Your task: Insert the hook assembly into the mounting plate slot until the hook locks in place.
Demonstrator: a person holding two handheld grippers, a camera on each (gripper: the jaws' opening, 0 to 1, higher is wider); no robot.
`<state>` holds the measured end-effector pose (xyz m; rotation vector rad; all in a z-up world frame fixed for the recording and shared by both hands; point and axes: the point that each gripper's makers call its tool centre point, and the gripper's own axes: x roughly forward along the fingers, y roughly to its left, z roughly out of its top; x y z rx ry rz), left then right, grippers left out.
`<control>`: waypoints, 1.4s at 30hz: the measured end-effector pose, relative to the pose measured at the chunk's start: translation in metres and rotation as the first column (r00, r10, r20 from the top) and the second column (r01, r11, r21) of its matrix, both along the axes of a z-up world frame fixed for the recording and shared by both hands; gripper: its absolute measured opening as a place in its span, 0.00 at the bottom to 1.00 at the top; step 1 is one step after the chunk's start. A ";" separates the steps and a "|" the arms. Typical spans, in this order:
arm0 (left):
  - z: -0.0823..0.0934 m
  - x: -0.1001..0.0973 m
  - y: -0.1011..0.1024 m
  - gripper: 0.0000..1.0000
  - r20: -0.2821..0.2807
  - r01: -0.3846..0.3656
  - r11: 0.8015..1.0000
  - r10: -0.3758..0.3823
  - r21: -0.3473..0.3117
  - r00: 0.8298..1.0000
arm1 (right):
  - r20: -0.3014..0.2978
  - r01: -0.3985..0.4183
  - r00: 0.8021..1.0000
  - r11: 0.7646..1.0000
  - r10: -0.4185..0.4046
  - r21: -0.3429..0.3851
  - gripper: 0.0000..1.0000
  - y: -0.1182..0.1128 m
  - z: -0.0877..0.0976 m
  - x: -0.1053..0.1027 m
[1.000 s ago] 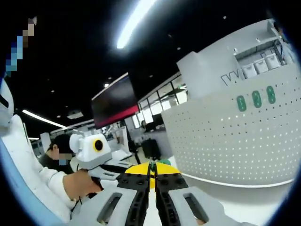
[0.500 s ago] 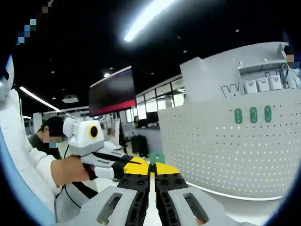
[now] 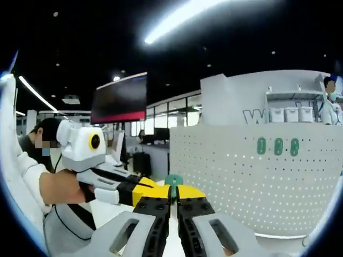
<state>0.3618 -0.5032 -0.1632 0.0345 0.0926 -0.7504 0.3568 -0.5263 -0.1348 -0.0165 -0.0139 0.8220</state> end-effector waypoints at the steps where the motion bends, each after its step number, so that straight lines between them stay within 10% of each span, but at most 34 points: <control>1: 0.000 0.000 0.000 0.01 -0.001 -0.001 1.000 0.001 0.000 1.000 | 0.018 0.012 1.000 1.000 -0.012 -0.004 0.06 -0.001 0.002 -0.001; 42: 0.002 0.000 -0.017 0.02 0.023 0.005 1.000 -0.006 0.015 1.000 | 0.001 0.049 0.999 0.998 -0.049 -0.041 0.00 -0.003 -0.009 0.009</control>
